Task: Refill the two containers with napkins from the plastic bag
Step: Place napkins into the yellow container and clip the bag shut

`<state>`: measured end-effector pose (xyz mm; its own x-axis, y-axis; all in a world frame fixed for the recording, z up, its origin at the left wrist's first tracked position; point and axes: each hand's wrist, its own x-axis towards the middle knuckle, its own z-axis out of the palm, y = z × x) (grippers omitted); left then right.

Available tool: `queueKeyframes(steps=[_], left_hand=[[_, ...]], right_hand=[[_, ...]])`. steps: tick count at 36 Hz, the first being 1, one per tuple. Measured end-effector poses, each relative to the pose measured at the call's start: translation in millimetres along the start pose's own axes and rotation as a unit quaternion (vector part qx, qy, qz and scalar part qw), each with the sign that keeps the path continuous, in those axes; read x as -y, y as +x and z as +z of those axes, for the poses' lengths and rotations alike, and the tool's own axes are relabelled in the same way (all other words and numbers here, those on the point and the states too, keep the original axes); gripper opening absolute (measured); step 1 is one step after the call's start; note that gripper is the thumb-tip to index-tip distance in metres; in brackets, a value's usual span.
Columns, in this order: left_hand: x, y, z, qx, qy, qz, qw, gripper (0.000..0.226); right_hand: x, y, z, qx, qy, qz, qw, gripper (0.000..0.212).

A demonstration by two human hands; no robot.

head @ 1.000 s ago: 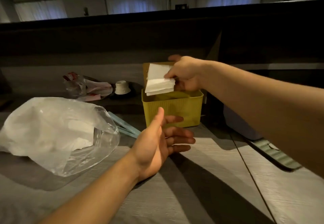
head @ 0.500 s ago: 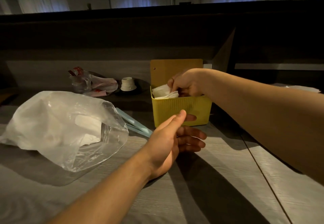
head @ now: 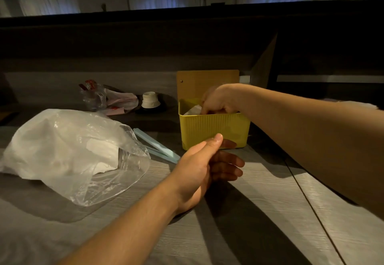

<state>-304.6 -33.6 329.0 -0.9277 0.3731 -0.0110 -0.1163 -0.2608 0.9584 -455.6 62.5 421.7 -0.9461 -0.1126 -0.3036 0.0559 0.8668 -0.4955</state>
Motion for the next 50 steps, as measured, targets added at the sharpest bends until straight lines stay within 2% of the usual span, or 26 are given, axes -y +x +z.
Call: queueKeyframes(steps=[3, 8, 14, 20, 26, 29, 32, 37, 39, 41, 44, 46, 48, 50], left_hand=[[0.2, 0.4, -0.1, 0.000, 0.004, -0.001, 1.000, 0.045], [1.0, 1.1, -0.6, 0.003, 0.003, 0.000, 1.000, 0.041], [2.3, 2.3, -2.7, 0.005, 0.011, 0.003, 1.000, 0.040], [2.8, 2.9, -3.3, 0.006, 0.017, 0.006, 1.000, 0.040], [2.5, 2.7, -4.0, 0.009, 0.012, 0.007, 1.000, 0.039], [2.9, 2.9, -3.8, 0.009, 0.007, 0.008, 1.000, 0.039], [3.5, 3.6, -3.4, 0.002, 0.000, 0.004, 1.000, 0.041], [5.1, 6.8, -4.7, -0.017, -0.039, 0.008, 0.999, 0.056], [4.0, 7.0, -4.2, -0.038, -0.044, 0.032, 0.998, 0.060], [2.1, 7.3, -6.6, -0.093, -0.024, 0.078, 0.992, 0.057], [-0.2, 9.5, -17.8, -0.225, 0.063, 0.178, 0.956, 0.040], [-1.6, 11.0, -25.1, -0.282, 0.075, 0.221, 0.930, 0.027], [-1.4, 14.4, -28.7, -0.316, 0.056, 0.217, 0.922, 0.020], [0.5, 18.3, -29.1, -0.321, 0.030, 0.186, 0.928, 0.025]], right_hand=[[-0.2, 0.4, -1.0, -0.002, -0.041, -0.023, 0.999, 0.018], [-1.2, -1.5, -3.3, 0.045, -0.094, -0.025, 0.994, 0.022], [-5.4, 4.3, -6.6, 0.049, -0.059, 0.001, 0.997, 0.021], [-6.2, 2.9, 2.4, 0.028, -0.139, -0.062, 0.988, 0.028], [-9.6, -2.4, -1.2, 0.014, -0.107, -0.049, 0.993, 0.021], [-6.9, -4.1, -0.9, 0.034, -0.108, -0.051, 0.992, 0.022], [-1.6, -5.2, -3.5, 0.026, -0.061, -0.028, 0.997, 0.023], [6.4, -11.1, -0.2, -0.001, -0.053, -0.020, 0.998, 0.030], [7.2, -15.9, 2.5, 0.005, -0.071, -0.029, 0.997, 0.033], [5.3, -17.8, 1.4, 0.002, -0.053, -0.024, 0.998, 0.034], [2.0, -19.5, 0.6, 0.001, -0.055, -0.019, 0.998, 0.034], [0.3, -20.5, 3.8, 0.019, -0.061, -0.027, 0.998, 0.035], [-1.1, -22.6, 6.8, 0.019, -0.045, -0.028, 0.998, 0.038], [-1.5, -24.4, 8.0, 0.011, -0.042, -0.027, 0.999, 0.042]])
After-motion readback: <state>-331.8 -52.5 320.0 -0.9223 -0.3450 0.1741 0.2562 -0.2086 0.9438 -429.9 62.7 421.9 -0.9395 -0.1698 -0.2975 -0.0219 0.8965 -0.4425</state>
